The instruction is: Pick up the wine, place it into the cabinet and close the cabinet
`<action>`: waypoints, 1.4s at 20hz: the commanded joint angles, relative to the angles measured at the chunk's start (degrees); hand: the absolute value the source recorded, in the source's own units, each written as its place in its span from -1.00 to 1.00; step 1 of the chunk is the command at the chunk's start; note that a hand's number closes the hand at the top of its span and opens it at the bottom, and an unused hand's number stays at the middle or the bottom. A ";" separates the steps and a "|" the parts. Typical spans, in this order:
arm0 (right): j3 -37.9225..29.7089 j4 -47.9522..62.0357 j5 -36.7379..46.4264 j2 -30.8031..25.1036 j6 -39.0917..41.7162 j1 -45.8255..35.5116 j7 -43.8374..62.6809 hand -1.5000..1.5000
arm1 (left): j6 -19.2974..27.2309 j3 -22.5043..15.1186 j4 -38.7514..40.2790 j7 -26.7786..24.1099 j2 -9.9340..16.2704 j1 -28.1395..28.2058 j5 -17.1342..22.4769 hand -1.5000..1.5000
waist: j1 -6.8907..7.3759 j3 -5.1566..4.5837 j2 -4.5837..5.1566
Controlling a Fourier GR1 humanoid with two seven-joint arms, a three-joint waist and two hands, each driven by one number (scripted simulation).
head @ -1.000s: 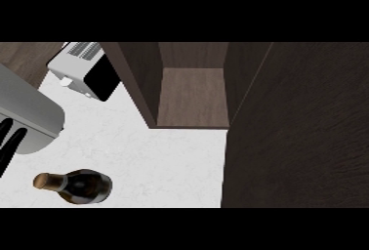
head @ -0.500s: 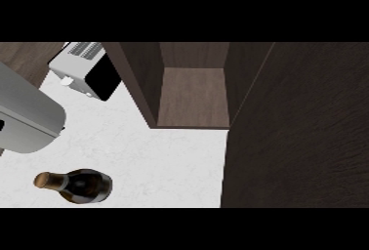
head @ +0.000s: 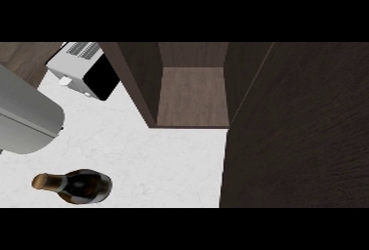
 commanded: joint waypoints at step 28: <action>-5.79 -5.61 -9.18 0.88 6.62 4.12 -1.44 -1.00 | -20.86 2.45 38.48 -40.44 -7.75 6.80 -11.38 -1.00 | -0.86 0.00 0.68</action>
